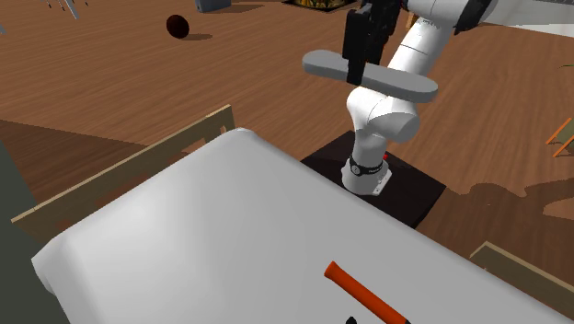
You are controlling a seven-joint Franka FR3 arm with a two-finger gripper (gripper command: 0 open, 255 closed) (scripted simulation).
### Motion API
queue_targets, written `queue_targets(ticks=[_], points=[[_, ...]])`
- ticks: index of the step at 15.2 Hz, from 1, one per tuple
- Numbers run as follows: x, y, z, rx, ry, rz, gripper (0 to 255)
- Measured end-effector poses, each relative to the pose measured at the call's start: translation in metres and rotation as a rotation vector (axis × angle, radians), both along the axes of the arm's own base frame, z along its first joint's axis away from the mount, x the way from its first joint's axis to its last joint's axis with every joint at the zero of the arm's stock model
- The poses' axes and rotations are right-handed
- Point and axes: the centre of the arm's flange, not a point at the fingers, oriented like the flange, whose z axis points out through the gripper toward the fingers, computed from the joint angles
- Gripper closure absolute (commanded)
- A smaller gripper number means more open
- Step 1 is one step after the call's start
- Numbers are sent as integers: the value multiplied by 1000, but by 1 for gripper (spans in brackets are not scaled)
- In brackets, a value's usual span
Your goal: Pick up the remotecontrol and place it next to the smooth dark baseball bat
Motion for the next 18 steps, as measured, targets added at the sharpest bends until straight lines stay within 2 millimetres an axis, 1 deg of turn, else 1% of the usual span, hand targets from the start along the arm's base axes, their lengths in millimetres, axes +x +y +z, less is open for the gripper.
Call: queue_targets(ticks=[1, 2, 4, 5, 7, 8, 9, 12, 15, 16, 18], points=[[-9, 8, -1, 0, 0, 0, 255], [-19, 16, 4, 0, -1, 0, 255], [-35, 37, 1, 0, -1, 0, 255], [-44, 46, 2, 0, -1, 0, 255], [-62, 65, -2, 0, 0, -1, 255], [-75, 76, -2, 0, 0, -1, 255], [-80, 86, -1, 0, -1, -1, 255], [-108, 116, 1, 0, -1, -1, 255], [-135, 141, -1, 0, -1, -1, 255], [-142, 151, 0, 0, -1, -1, 255], [-150, 161, -6, 0, 0, -1, 255]])
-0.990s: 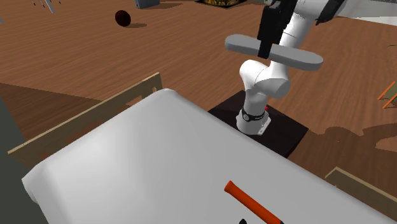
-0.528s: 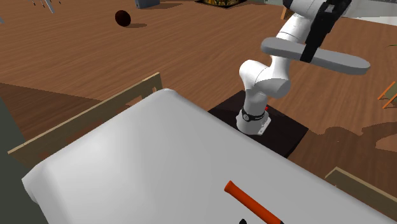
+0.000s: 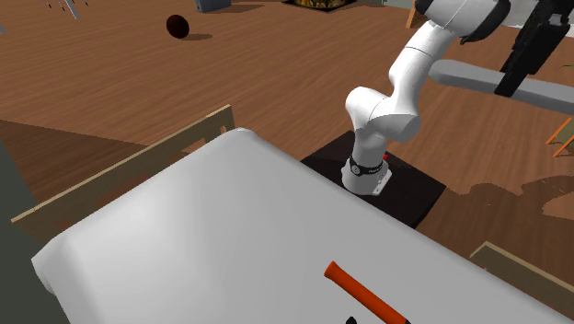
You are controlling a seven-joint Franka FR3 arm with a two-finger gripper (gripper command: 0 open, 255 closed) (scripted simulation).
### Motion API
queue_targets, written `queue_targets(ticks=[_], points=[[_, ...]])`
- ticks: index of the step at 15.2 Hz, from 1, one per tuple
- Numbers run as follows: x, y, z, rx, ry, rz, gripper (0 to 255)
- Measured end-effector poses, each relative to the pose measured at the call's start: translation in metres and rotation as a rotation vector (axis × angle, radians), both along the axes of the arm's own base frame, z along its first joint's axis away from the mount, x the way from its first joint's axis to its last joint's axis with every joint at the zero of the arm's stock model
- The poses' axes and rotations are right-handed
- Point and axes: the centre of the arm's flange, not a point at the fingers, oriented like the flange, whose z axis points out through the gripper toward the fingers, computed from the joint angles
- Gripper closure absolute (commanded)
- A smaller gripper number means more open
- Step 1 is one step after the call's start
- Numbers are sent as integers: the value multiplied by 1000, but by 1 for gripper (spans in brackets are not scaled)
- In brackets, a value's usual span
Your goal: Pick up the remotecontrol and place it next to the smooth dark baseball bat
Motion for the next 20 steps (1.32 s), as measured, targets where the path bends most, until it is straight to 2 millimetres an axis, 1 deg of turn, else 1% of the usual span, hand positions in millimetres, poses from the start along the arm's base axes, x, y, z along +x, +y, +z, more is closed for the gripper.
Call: queue_targets(ticks=[4, 20], points=[[-1, 4, -21, 0, 1, -1, 255], [-3, 3, -105, 0, 1, -1, 255]])
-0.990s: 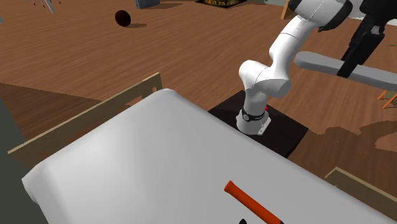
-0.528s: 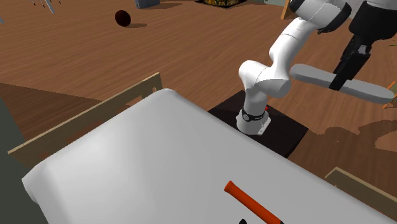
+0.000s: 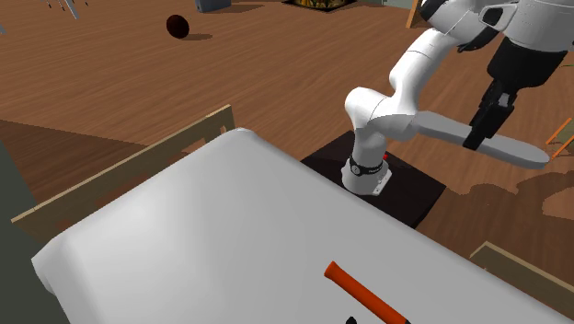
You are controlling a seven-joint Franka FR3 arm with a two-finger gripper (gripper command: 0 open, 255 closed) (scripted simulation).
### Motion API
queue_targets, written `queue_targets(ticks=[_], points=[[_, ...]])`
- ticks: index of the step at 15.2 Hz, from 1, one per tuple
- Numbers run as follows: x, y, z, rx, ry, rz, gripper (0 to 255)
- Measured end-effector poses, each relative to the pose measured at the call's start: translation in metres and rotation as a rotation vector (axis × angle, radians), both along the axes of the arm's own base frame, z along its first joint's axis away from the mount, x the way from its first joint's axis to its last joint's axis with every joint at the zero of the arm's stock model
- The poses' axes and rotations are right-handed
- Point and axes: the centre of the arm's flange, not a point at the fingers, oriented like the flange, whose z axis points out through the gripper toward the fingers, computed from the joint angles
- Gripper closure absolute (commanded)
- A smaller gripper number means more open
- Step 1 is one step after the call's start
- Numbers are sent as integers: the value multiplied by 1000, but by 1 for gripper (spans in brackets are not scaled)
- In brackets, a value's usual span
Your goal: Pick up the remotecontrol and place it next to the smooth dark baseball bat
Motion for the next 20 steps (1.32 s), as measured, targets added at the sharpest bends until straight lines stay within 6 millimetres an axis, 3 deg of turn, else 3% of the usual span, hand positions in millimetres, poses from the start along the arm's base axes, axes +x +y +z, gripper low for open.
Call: queue_targets(ticks=[20], points=[[1, 0, -105, 0, 0, 0, 255]])
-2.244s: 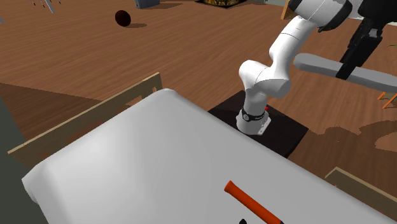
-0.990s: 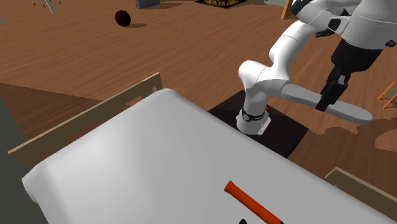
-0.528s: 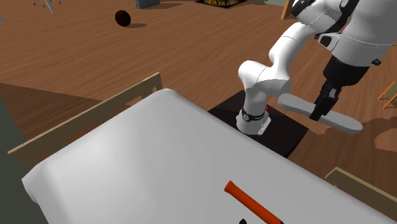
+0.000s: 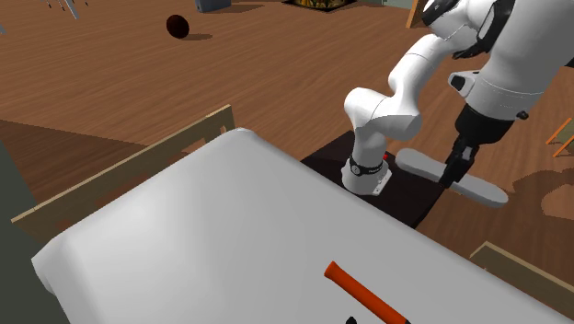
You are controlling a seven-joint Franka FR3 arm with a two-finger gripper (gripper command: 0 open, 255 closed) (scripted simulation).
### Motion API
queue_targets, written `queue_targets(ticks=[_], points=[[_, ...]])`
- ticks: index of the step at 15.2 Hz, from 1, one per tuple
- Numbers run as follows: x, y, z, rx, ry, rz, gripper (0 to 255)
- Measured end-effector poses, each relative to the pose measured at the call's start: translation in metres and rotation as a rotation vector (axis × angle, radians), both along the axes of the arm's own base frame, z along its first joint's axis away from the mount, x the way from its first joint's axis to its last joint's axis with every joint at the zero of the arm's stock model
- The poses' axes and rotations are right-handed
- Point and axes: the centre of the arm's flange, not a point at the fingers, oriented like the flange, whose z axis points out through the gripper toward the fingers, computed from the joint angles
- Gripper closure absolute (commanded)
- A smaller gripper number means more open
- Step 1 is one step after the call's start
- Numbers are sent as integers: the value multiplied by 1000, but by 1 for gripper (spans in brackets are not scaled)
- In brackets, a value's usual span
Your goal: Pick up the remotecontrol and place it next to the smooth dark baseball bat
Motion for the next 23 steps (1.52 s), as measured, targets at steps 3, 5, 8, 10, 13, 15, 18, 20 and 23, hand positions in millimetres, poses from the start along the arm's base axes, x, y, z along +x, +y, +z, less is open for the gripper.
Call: queue_targets(ticks=[3, 5, 8, 10, 13, 15, 18, 20, 23], points=[[0, 2, -17, 0, 0, 0, 255], [1, 2, -26, 0, 0, 0, 255], [1, 1, -42, 0, 0, 0, 255], [0, 1, -53, 0, 0, 0, 255], [0, 1, -69, 0, 0, 0, 255], [1, 1, -80, 0, 0, 0, 255], [0, 0, -96, 0, 0, 0, 255], [0, 0, -105, 0, 0, 0, 255], [1, 0, -122, 0, 0, 0, 255]])
